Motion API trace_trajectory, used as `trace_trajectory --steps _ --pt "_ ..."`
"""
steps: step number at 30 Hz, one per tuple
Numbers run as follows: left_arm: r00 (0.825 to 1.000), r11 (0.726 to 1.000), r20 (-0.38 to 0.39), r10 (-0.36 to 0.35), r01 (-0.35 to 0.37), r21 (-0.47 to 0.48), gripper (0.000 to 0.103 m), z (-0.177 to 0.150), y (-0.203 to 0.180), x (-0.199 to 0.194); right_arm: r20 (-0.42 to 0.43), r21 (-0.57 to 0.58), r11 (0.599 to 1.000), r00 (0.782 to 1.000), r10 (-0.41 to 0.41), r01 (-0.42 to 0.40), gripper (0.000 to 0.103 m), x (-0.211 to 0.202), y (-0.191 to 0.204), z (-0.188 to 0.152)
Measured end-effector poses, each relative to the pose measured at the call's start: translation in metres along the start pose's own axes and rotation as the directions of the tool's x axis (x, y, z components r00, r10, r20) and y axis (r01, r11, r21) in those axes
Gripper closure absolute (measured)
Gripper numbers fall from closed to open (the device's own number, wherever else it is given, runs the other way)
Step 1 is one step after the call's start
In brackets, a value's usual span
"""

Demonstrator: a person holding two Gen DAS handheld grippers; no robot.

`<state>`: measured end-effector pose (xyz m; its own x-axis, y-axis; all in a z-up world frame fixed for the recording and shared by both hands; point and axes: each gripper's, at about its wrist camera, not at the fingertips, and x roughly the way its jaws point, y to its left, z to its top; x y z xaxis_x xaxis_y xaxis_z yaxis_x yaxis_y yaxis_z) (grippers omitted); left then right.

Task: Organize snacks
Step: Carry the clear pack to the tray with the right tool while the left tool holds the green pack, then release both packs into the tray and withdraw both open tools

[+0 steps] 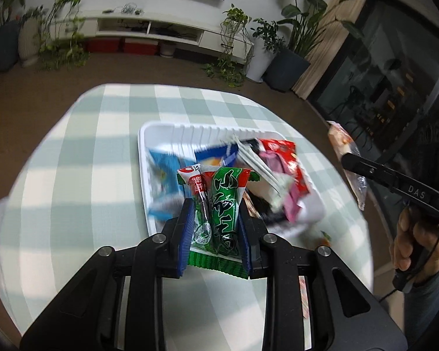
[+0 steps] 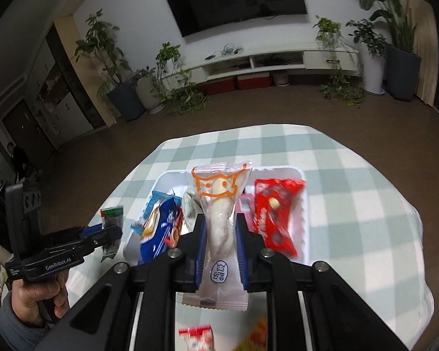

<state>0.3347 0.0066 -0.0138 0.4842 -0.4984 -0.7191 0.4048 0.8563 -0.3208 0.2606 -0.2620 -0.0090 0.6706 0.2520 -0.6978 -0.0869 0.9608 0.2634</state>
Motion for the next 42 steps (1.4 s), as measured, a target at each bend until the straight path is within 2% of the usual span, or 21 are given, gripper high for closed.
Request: trace_trajectory --steps 4,7,11,17,27,36,42 --pt "0.999 0.999 0.023 0.034 -0.035 0.032 0.078 0.023 -0.002 0.013 -0.043 -0.026 1.0 0.999 -0.001 0.0 0.083 0.035 0.007 0.009" --pt "0.998 0.996 0.002 0.068 -0.068 0.055 0.078 0.035 -0.002 0.031 -0.065 -0.04 0.999 0.998 -0.011 0.009 0.083 0.056 0.01 0.012" --pt "0.995 0.994 -0.044 0.087 -0.084 0.066 0.078 0.032 -0.001 0.057 -0.092 -0.045 0.999 0.995 -0.034 0.03 0.083 0.079 0.009 0.013" --pt "0.993 0.994 -0.072 0.091 -0.086 0.069 0.077 0.021 -0.001 0.083 -0.117 -0.075 0.996 0.991 -0.063 0.054 0.082 0.1 0.009 0.009" --pt "0.994 0.992 -0.048 0.099 -0.095 0.086 0.075 0.018 -0.002 0.102 -0.122 -0.072 0.995 0.99 -0.071 0.062 0.081 0.118 0.006 0.001" --pt "0.992 0.988 -0.043 0.117 -0.112 0.103 0.071 0.019 -0.007 0.099 -0.123 -0.078 0.995 0.99 -0.072 0.062 0.076 0.11 0.01 -0.001" --pt "0.992 0.987 -0.023 0.125 -0.122 0.109 0.055 0.019 -0.013 0.091 -0.113 -0.074 0.995 0.991 -0.068 0.06 0.072 0.101 0.011 -0.003"
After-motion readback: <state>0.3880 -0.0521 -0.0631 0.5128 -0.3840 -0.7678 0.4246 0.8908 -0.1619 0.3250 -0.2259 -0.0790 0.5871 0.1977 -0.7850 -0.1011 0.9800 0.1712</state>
